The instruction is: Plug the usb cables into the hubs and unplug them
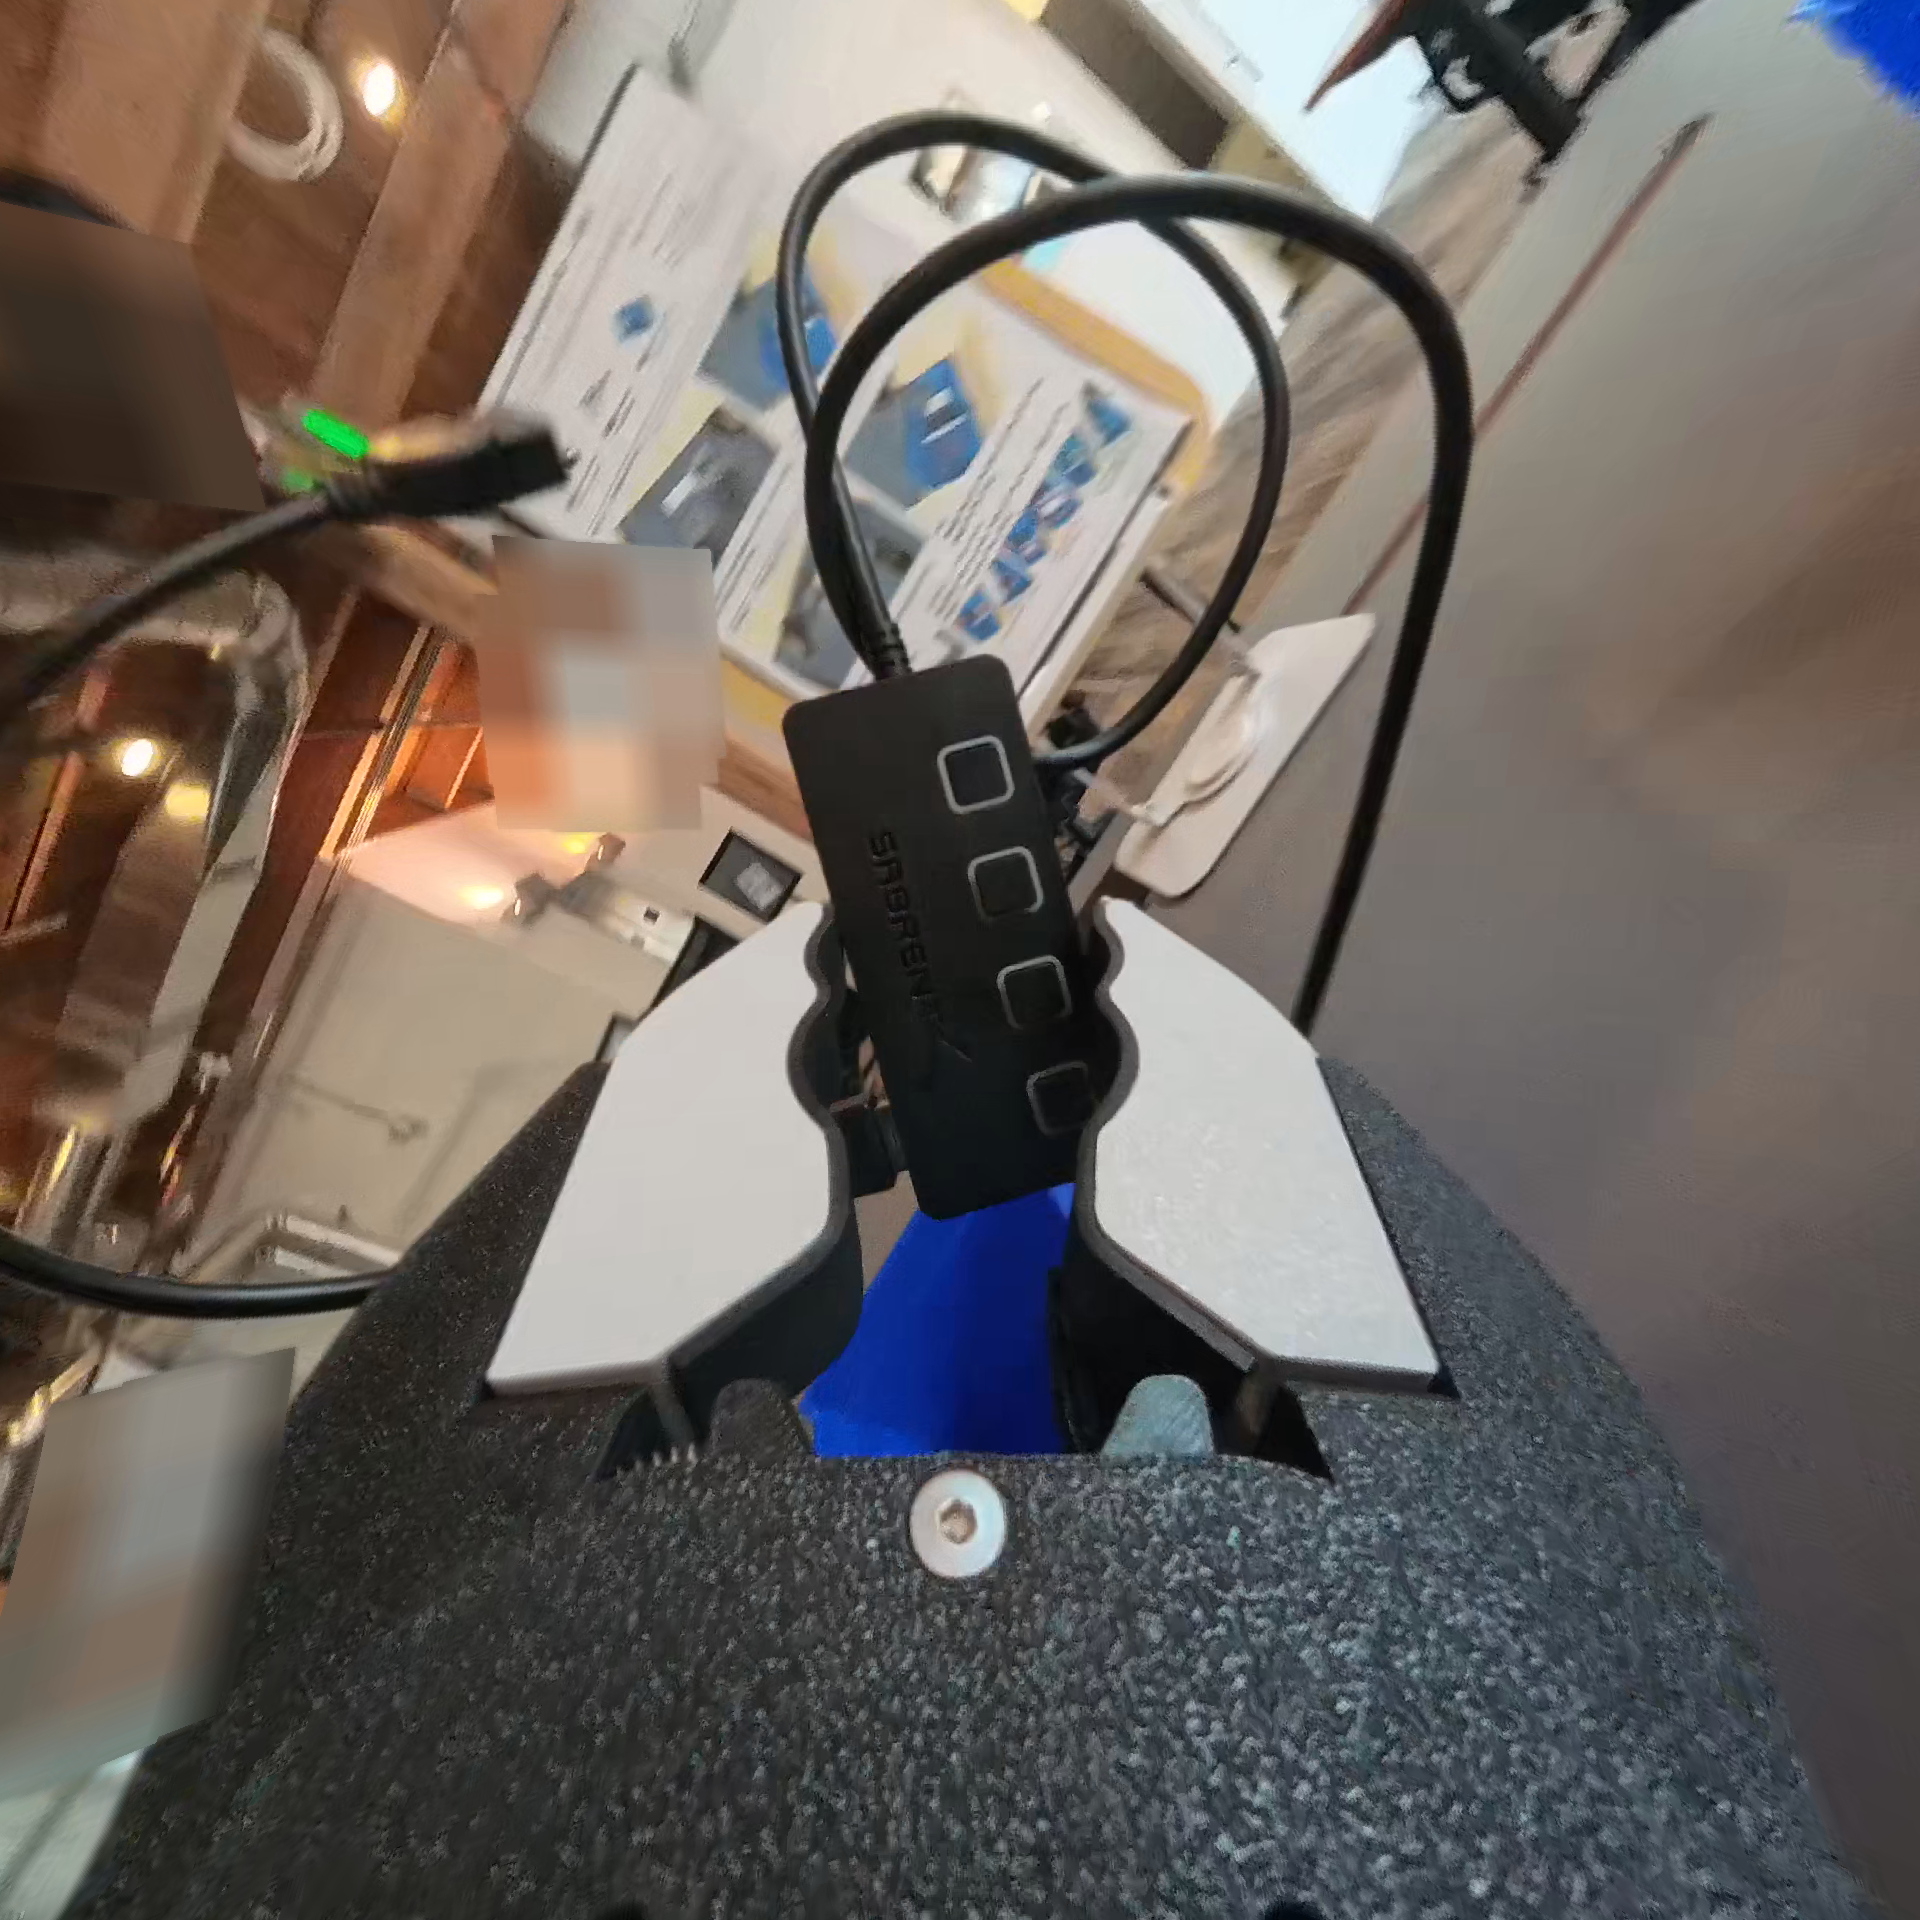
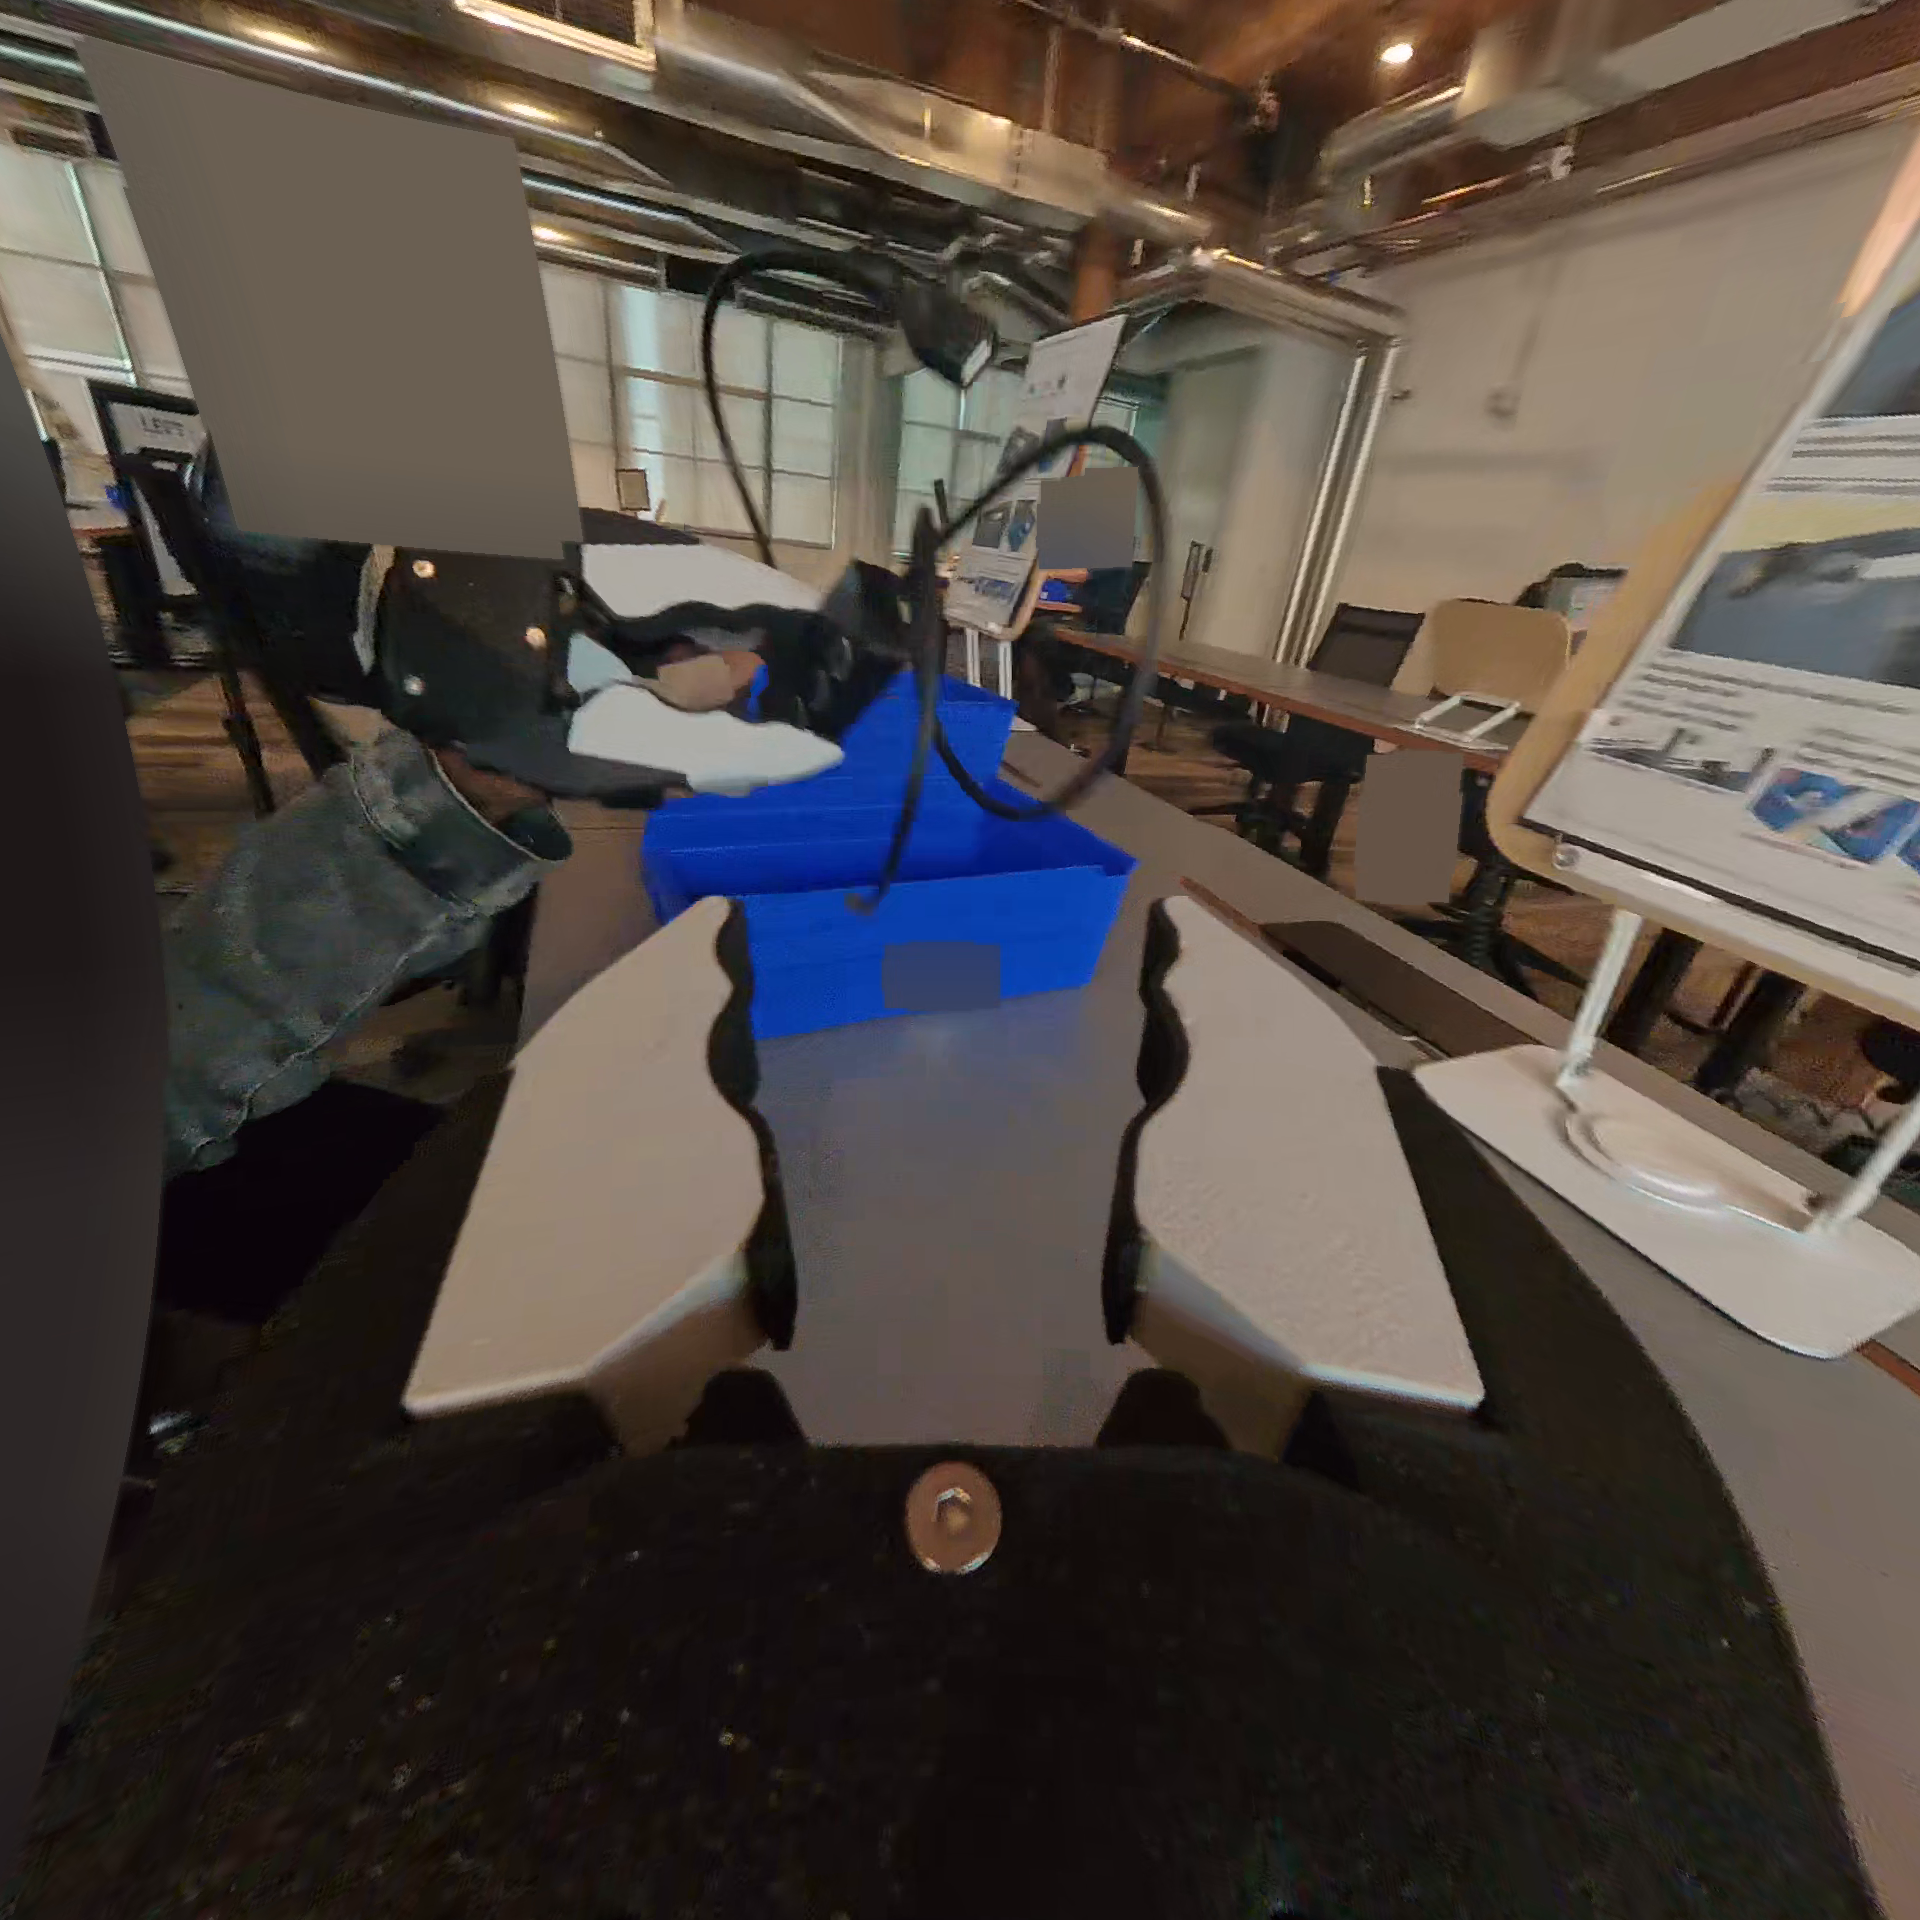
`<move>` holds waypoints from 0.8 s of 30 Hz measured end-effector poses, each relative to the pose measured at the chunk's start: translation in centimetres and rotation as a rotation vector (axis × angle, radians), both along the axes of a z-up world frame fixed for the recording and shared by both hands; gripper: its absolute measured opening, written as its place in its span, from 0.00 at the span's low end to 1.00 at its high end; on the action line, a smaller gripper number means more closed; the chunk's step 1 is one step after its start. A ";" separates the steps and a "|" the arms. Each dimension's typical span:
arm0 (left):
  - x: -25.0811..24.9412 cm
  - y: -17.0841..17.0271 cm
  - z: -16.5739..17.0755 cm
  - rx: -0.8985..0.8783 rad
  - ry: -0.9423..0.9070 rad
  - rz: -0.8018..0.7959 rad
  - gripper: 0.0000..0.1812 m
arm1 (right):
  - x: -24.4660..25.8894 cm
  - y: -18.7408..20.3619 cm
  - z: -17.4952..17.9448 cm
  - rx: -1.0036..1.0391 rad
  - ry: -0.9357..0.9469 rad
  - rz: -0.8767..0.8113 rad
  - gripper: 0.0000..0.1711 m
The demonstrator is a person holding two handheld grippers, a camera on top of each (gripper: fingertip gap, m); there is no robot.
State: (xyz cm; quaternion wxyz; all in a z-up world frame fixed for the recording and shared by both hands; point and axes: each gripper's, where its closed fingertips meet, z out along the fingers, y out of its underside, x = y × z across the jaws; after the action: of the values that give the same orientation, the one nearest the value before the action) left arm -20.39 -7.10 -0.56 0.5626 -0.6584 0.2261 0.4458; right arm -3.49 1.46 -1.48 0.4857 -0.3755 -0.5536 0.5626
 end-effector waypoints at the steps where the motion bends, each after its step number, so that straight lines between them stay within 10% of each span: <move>1: 1.5 0.8 -0.4 -0.016 0.031 -0.030 0.24 | -0.3 -0.6 0.0 0.012 0.002 0.003 0.45; 9: 11.1 4.7 -4.5 -0.137 0.127 -0.259 0.24 | -2.9 -0.7 -3.6 0.020 -0.149 -0.091 0.51; 24: 13.9 5.2 -7.6 -0.253 0.147 -0.368 0.24 | -3.6 -3.6 -4.7 -0.145 -0.122 0.096 0.12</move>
State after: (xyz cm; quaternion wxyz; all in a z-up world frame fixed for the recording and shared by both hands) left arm -6.47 -1.86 -8.20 0.5295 -0.6370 0.4370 0.3506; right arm -7.07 -2.10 -6.13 0.3952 -0.4161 -0.5573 0.6001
